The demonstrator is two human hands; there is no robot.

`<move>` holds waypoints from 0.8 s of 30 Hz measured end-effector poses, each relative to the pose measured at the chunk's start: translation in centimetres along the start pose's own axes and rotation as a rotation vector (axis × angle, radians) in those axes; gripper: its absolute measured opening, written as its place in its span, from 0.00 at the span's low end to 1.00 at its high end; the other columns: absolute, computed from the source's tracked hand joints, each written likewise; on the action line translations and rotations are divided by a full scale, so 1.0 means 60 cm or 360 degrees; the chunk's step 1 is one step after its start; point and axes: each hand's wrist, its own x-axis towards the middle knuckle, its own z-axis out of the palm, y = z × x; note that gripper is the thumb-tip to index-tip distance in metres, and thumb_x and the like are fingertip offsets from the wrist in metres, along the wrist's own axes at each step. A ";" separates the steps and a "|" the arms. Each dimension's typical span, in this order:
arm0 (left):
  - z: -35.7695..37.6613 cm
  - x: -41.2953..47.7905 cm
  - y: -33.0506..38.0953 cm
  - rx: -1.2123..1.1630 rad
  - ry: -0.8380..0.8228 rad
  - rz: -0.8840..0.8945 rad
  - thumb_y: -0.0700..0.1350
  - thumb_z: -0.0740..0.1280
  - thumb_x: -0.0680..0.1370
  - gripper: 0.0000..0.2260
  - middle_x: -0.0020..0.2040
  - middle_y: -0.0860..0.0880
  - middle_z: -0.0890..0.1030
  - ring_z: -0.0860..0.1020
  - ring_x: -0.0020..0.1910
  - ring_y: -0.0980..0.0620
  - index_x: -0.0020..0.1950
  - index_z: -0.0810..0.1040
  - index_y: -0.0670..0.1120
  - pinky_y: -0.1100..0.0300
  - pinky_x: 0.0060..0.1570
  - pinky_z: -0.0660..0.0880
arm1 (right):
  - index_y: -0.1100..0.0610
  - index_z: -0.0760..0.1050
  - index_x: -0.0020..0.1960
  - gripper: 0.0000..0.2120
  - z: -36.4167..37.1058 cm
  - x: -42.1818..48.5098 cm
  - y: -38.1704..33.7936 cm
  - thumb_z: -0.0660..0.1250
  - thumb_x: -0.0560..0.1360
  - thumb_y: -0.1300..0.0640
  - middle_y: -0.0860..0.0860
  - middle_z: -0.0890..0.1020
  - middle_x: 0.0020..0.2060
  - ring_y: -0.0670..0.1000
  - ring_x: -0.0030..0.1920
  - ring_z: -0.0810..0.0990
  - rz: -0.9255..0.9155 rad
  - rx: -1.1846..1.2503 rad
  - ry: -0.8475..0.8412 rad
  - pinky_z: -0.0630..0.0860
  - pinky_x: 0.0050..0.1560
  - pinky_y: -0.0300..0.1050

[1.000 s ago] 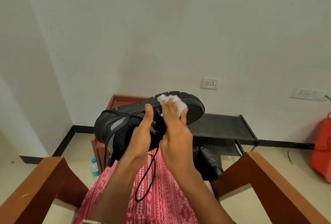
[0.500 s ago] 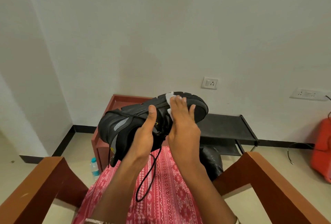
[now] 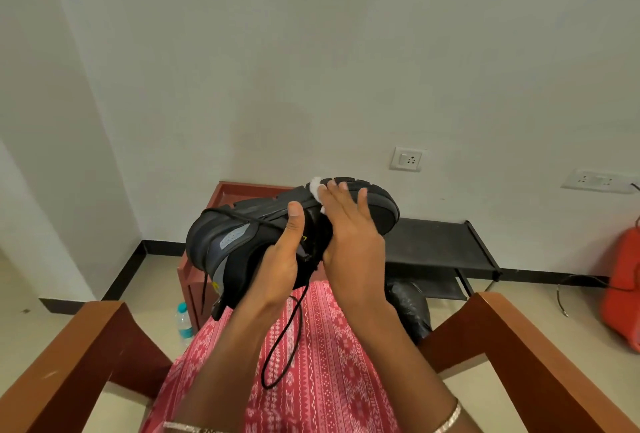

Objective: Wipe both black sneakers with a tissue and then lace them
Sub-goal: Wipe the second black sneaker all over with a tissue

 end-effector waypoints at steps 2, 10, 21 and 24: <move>0.002 -0.001 0.002 0.0004 -0.0025 0.0019 0.68 0.55 0.74 0.20 0.56 0.65 0.82 0.77 0.58 0.70 0.57 0.78 0.64 0.62 0.67 0.68 | 0.59 0.76 0.68 0.28 -0.004 -0.020 -0.022 0.68 0.71 0.75 0.53 0.78 0.67 0.49 0.74 0.68 -0.0056 0.0135 0.0020 0.56 0.79 0.46; 0.004 0.003 -0.006 -0.0045 -0.0029 -0.0006 0.71 0.50 0.74 0.29 0.60 0.55 0.84 0.80 0.62 0.59 0.58 0.83 0.58 0.60 0.63 0.73 | 0.56 0.82 0.60 0.21 -0.013 0.004 0.020 0.57 0.73 0.66 0.50 0.83 0.59 0.53 0.66 0.77 -0.0086 0.0087 0.0097 0.69 0.69 0.59; 0.001 0.002 -0.010 0.0152 0.0070 0.0117 0.74 0.50 0.73 0.25 0.50 0.64 0.84 0.79 0.57 0.67 0.49 0.82 0.66 0.60 0.65 0.71 | 0.59 0.84 0.54 0.13 -0.024 -0.008 -0.034 0.62 0.76 0.62 0.51 0.84 0.50 0.50 0.54 0.78 -0.0041 0.0335 0.0150 0.73 0.59 0.38; -0.006 0.005 -0.017 0.0235 0.0021 0.0102 0.80 0.49 0.69 0.33 0.57 0.59 0.83 0.78 0.61 0.63 0.58 0.80 0.64 0.55 0.71 0.69 | 0.58 0.84 0.54 0.15 -0.027 -0.002 -0.016 0.60 0.75 0.62 0.51 0.85 0.51 0.51 0.54 0.80 -0.0097 0.0270 0.0112 0.76 0.58 0.43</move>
